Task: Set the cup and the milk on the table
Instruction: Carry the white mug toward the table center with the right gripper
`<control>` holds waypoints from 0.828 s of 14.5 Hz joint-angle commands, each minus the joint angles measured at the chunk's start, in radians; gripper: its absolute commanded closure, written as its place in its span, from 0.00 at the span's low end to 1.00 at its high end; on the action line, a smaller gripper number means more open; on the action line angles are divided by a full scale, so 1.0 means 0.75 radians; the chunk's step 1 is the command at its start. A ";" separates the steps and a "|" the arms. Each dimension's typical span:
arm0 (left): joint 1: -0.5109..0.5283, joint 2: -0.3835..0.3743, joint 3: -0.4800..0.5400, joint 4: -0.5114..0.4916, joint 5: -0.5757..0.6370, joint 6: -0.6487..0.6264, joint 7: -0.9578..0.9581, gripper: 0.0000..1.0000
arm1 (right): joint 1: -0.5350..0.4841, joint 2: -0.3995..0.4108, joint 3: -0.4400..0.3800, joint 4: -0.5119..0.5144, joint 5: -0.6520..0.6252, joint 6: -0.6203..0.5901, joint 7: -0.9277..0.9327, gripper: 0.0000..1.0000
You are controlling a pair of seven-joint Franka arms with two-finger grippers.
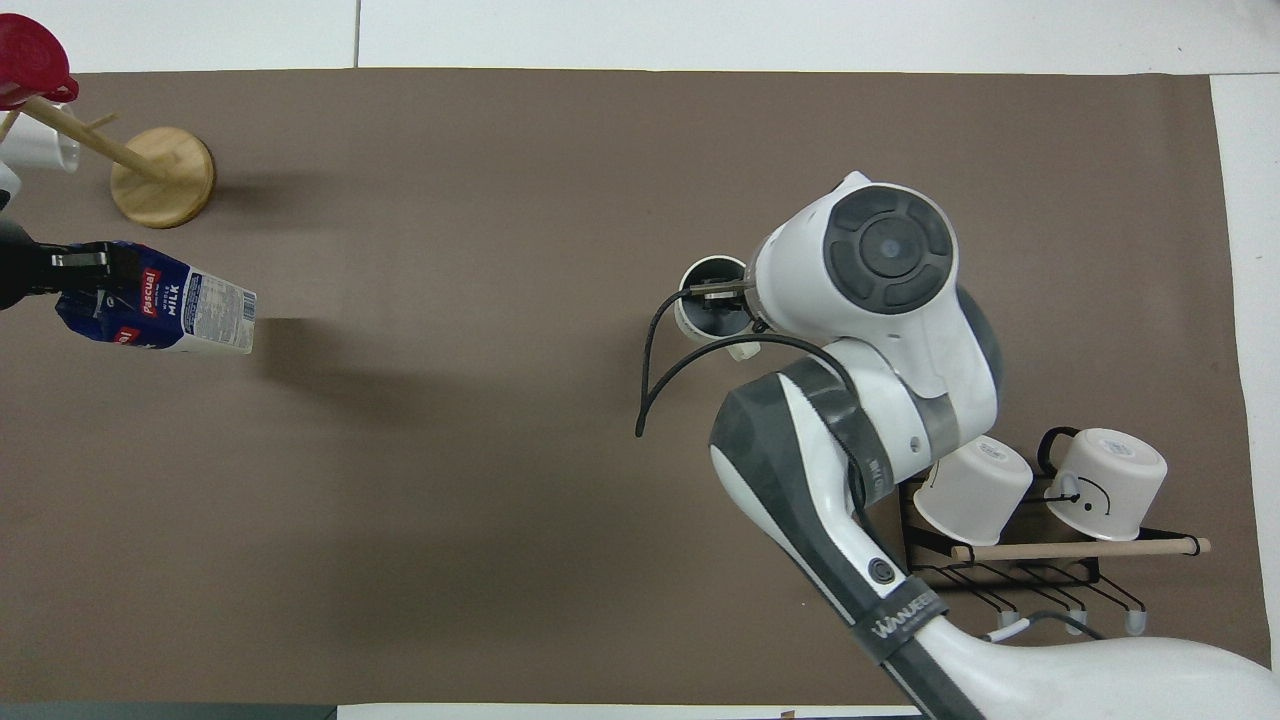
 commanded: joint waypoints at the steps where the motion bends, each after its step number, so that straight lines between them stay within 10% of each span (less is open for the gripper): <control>1: -0.003 0.003 -0.002 0.094 0.030 -0.097 -0.004 1.00 | 0.048 0.022 -0.006 -0.006 -0.031 0.028 0.023 1.00; 12: -0.007 0.011 -0.004 0.207 0.024 -0.222 -0.009 1.00 | 0.149 0.157 -0.006 -0.008 -0.091 0.177 0.079 1.00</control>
